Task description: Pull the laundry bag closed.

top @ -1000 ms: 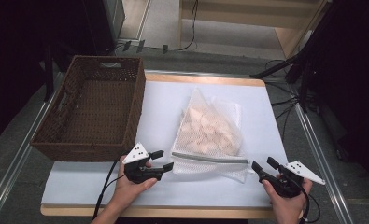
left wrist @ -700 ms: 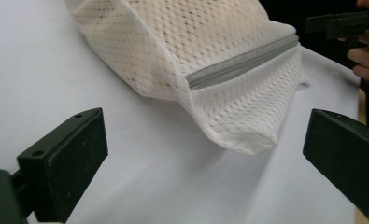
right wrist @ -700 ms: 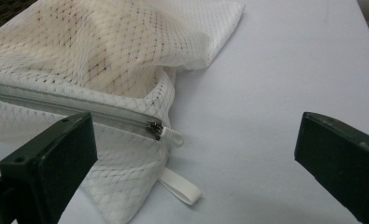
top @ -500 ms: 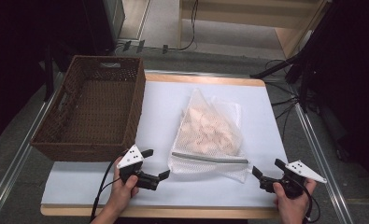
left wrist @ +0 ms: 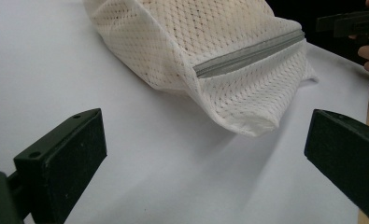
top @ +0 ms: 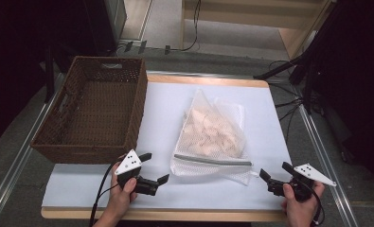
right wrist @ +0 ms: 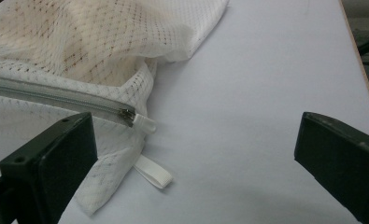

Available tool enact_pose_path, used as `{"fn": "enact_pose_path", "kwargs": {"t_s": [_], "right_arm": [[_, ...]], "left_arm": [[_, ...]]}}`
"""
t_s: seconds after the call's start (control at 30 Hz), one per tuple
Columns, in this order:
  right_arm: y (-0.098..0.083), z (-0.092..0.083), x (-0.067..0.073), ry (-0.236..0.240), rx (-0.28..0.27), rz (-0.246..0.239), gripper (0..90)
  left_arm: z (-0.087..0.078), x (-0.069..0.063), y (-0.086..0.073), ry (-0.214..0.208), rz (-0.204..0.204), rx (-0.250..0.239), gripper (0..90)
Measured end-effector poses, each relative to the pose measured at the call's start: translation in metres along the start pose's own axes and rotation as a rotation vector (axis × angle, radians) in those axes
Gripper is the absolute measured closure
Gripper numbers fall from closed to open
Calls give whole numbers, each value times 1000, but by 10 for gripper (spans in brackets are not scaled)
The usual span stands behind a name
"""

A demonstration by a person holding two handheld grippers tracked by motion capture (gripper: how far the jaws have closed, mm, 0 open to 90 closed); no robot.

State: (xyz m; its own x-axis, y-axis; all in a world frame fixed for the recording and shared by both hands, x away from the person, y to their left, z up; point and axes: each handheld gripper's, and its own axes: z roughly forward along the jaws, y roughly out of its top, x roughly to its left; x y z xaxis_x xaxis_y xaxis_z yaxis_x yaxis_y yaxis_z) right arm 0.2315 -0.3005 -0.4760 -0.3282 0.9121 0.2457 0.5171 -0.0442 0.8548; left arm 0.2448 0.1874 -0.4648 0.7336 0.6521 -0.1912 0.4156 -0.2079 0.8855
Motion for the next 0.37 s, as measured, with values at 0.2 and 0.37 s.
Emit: {"fn": "enact_pose_path", "kwargs": {"t_s": [0.2,0.37], "right_arm": [[0,2,2,2,11,0,0],[0,3,2,9,10,-2,0]], "left_arm": [[3,-2,0,2,14,17,0],[5,-2,0,3,16,31,0]]}}
